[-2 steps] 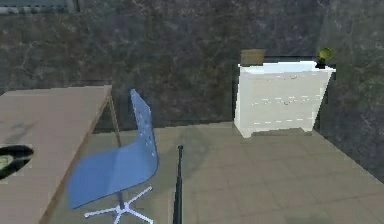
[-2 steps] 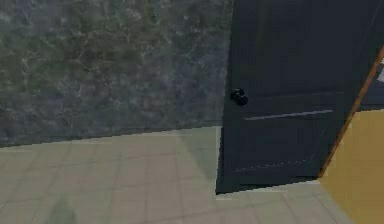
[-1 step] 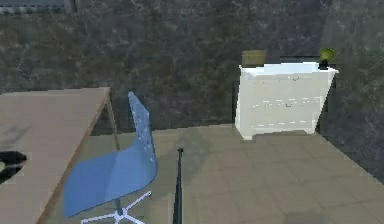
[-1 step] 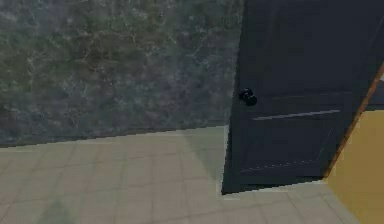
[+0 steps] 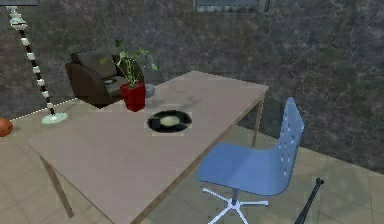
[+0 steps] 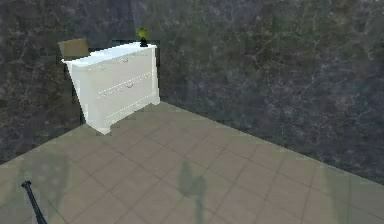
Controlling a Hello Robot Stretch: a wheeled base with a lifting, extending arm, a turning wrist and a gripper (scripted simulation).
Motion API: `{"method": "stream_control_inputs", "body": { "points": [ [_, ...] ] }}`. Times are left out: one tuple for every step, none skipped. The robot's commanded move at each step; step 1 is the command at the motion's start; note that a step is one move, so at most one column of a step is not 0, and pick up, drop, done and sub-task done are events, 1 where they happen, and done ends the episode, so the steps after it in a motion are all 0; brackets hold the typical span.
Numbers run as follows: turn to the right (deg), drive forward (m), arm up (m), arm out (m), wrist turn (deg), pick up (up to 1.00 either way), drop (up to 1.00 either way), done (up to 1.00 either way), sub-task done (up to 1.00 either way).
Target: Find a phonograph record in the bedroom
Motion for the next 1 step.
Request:
{"method": "stream_control_inputs", "body": {
  "points": [
    [0.0,0.0,0.0,0.0,0.0,0.0,0.0,1.0,0.0]
  ]
}}
